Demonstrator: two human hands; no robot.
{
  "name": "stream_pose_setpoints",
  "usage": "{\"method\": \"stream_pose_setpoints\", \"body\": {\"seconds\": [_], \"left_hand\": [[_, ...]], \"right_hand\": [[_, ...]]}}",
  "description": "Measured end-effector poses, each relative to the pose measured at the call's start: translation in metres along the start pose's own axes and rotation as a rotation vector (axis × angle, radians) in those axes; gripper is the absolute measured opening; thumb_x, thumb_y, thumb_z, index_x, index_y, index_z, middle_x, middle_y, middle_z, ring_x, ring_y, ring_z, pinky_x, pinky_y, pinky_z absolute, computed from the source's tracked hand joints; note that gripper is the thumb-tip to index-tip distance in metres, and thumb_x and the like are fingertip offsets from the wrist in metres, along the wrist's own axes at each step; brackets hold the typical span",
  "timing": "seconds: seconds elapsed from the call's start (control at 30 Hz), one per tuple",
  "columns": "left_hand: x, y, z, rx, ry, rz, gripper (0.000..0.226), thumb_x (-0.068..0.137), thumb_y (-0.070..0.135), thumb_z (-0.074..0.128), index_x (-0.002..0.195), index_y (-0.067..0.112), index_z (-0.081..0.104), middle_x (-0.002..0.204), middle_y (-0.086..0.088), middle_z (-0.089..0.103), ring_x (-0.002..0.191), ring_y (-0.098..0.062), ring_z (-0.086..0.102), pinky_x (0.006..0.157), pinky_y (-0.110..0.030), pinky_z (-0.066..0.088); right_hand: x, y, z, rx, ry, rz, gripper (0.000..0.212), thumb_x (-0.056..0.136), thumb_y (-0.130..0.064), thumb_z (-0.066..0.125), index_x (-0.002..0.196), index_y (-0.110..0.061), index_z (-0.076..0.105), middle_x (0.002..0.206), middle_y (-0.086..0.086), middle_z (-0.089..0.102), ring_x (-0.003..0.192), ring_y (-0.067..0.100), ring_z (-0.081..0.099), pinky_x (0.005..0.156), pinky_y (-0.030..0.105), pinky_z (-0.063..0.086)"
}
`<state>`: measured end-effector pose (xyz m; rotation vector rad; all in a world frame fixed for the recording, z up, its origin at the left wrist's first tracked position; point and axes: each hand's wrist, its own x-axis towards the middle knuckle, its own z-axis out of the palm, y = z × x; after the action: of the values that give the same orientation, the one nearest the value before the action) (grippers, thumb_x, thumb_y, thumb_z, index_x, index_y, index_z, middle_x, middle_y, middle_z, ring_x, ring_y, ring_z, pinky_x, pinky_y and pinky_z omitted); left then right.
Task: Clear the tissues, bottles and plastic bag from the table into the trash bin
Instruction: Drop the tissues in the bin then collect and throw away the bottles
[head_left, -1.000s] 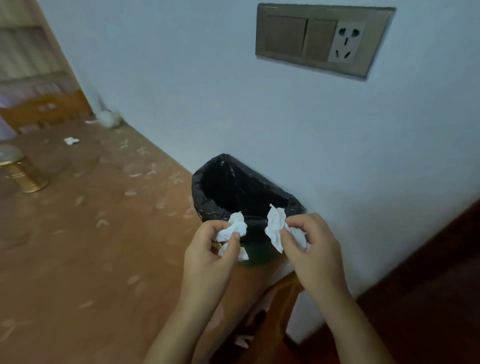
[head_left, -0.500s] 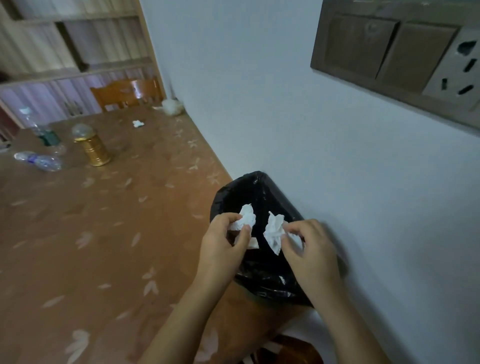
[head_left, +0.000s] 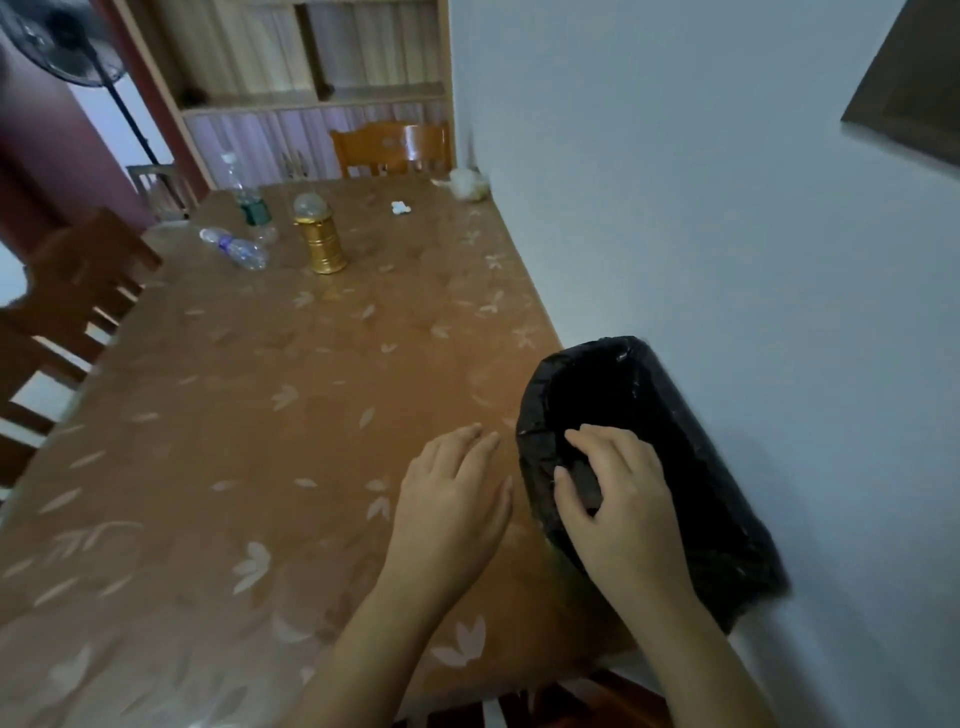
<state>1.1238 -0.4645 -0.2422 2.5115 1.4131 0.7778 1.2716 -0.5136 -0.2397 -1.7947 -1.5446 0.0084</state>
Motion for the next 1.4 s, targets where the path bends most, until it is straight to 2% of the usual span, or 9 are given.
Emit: {"method": "stream_pose_setpoints", "body": {"seconds": [0.07, 0.27, 0.47, 0.6, 0.77, 1.0, 1.1, 1.23, 1.4], "left_hand": [[-0.013, -0.009, -0.009, 0.025, 0.035, -0.028, 0.037, 0.078, 0.016, 0.07, 0.112, 0.005, 0.062, 0.113, -0.013, 0.064, 0.105, -0.031, 0.06, 0.085, -0.043, 0.049], [-0.06, -0.047, -0.054, 0.094, 0.103, -0.136, 0.04, 0.083, 0.029, 0.047, 0.113, 0.006, 0.062, 0.115, -0.012, 0.064, 0.105, -0.031, 0.059, 0.084, -0.043, 0.049], [-0.138, -0.094, -0.112, 0.102, 0.203, -0.25, 0.041, 0.082, 0.029, 0.045, 0.113, 0.008, 0.061, 0.115, -0.01, 0.064, 0.105, -0.029, 0.059, 0.084, -0.043, 0.05], [-0.207, -0.131, -0.159, 0.12, 0.307, -0.325, 0.041, 0.082, 0.03, 0.045, 0.112, 0.008, 0.063, 0.113, -0.011, 0.065, 0.104, -0.028, 0.06, 0.087, -0.041, 0.047], [-0.304, -0.188, -0.218, 0.22, 0.42, -0.367, 0.037, 0.081, 0.026, 0.047, 0.105, 0.004, 0.066, 0.11, -0.014, 0.067, 0.101, -0.033, 0.062, 0.084, -0.049, 0.05], [-0.406, -0.256, -0.278, 0.356, 0.476, -0.576, 0.037, 0.082, 0.027, 0.047, 0.107, 0.006, 0.064, 0.11, -0.013, 0.067, 0.103, -0.031, 0.06, 0.09, -0.04, 0.042], [-0.432, -0.282, -0.289, 0.361, 0.521, -0.639, 0.035, 0.083, 0.027, 0.047, 0.105, 0.006, 0.064, 0.109, -0.012, 0.067, 0.103, -0.031, 0.06, 0.09, -0.038, 0.038], [-0.446, -0.328, -0.302, 0.381, 0.515, -0.684, 0.035, 0.082, 0.027, 0.046, 0.104, 0.005, 0.065, 0.108, -0.013, 0.067, 0.103, -0.032, 0.061, 0.087, -0.042, 0.043], [-0.44, -0.405, -0.334, 0.456, 0.498, -0.707, 0.035, 0.083, 0.027, 0.046, 0.104, 0.005, 0.065, 0.107, -0.012, 0.067, 0.103, -0.031, 0.061, 0.086, -0.044, 0.047]], "right_hand": [[-0.003, -0.015, 0.008, 0.004, -0.026, -0.034, 0.034, 0.082, -0.025, 0.053, 0.111, -0.009, 0.06, 0.108, 0.008, 0.06, 0.106, 0.021, 0.05, 0.089, 0.036, 0.045], [-0.021, -0.078, 0.035, 0.017, -0.109, -0.149, 0.036, 0.082, -0.026, 0.053, 0.112, -0.009, 0.061, 0.107, 0.008, 0.061, 0.105, 0.024, 0.052, 0.089, 0.042, 0.045], [-0.066, -0.164, 0.066, 0.058, -0.206, -0.272, 0.036, 0.082, -0.028, 0.052, 0.114, -0.014, 0.06, 0.112, 0.005, 0.061, 0.108, 0.022, 0.05, 0.09, 0.053, 0.045], [-0.116, -0.24, 0.094, 0.114, -0.224, -0.342, 0.038, 0.083, -0.031, 0.046, 0.114, -0.014, 0.061, 0.112, 0.005, 0.062, 0.108, 0.02, 0.05, 0.091, 0.053, 0.045], [-0.182, -0.333, 0.13, 0.167, -0.293, -0.437, 0.041, 0.083, -0.034, 0.04, 0.112, -0.014, 0.062, 0.112, 0.005, 0.062, 0.107, 0.021, 0.052, 0.094, 0.054, 0.042], [-0.24, -0.447, 0.173, 0.302, -0.452, -0.617, 0.038, 0.084, -0.032, 0.043, 0.113, -0.015, 0.06, 0.114, 0.005, 0.062, 0.11, 0.021, 0.051, 0.093, 0.054, 0.043], [-0.253, -0.484, 0.193, 0.334, -0.456, -0.681, 0.037, 0.084, -0.032, 0.043, 0.111, -0.014, 0.062, 0.112, 0.006, 0.064, 0.107, 0.022, 0.053, 0.093, 0.051, 0.044], [-0.255, -0.524, 0.234, 0.353, -0.505, -0.702, 0.039, 0.084, -0.032, 0.042, 0.112, -0.014, 0.061, 0.114, 0.006, 0.063, 0.107, 0.023, 0.054, 0.092, 0.053, 0.045], [-0.235, -0.591, 0.3, 0.44, -0.475, -0.735, 0.04, 0.084, -0.034, 0.042, 0.112, -0.012, 0.062, 0.112, 0.008, 0.065, 0.103, 0.024, 0.057, 0.09, 0.045, 0.044]]}}
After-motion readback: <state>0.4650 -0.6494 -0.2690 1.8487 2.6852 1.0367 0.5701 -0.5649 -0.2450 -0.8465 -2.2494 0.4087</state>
